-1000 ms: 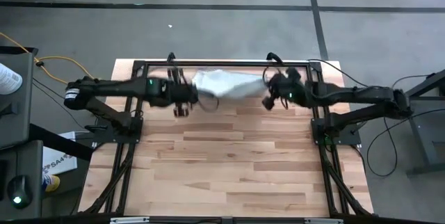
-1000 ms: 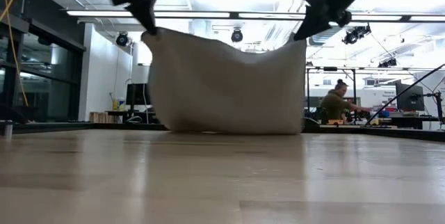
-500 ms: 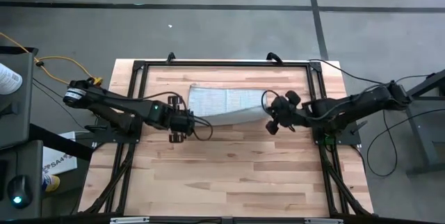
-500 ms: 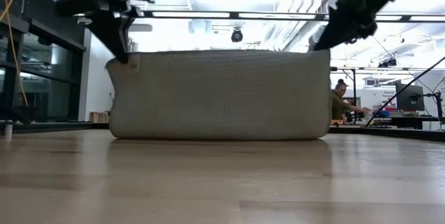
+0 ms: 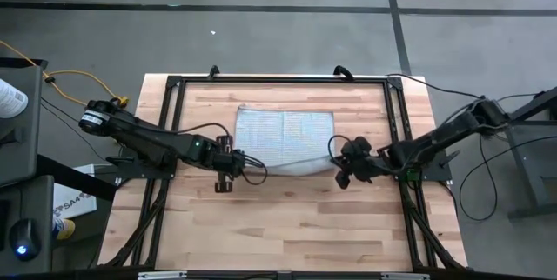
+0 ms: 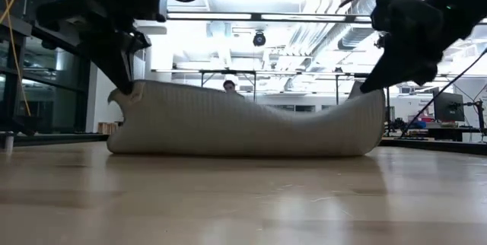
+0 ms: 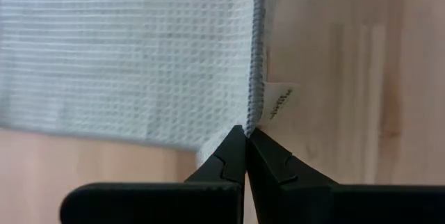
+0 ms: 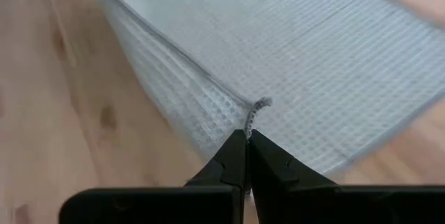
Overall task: Fold microfiber towels
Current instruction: Fold the grey towel
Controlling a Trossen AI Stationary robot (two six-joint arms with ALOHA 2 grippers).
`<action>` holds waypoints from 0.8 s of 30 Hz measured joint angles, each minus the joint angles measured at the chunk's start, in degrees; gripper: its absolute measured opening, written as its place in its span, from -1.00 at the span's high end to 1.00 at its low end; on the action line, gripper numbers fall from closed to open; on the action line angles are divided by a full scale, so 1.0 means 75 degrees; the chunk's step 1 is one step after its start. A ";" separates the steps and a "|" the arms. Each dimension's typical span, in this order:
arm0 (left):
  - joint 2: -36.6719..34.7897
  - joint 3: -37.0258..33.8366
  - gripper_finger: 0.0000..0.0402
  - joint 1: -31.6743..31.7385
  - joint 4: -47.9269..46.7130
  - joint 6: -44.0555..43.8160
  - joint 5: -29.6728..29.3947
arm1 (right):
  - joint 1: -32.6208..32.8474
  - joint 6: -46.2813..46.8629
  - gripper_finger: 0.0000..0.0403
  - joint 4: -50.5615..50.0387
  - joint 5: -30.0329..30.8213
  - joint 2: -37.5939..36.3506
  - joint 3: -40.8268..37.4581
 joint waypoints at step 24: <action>0.0000 -0.1221 1.00 -0.1251 0.1372 -0.0380 0.0723 | 0.1778 0.0714 0.98 0.1740 -0.0165 0.1886 -0.0112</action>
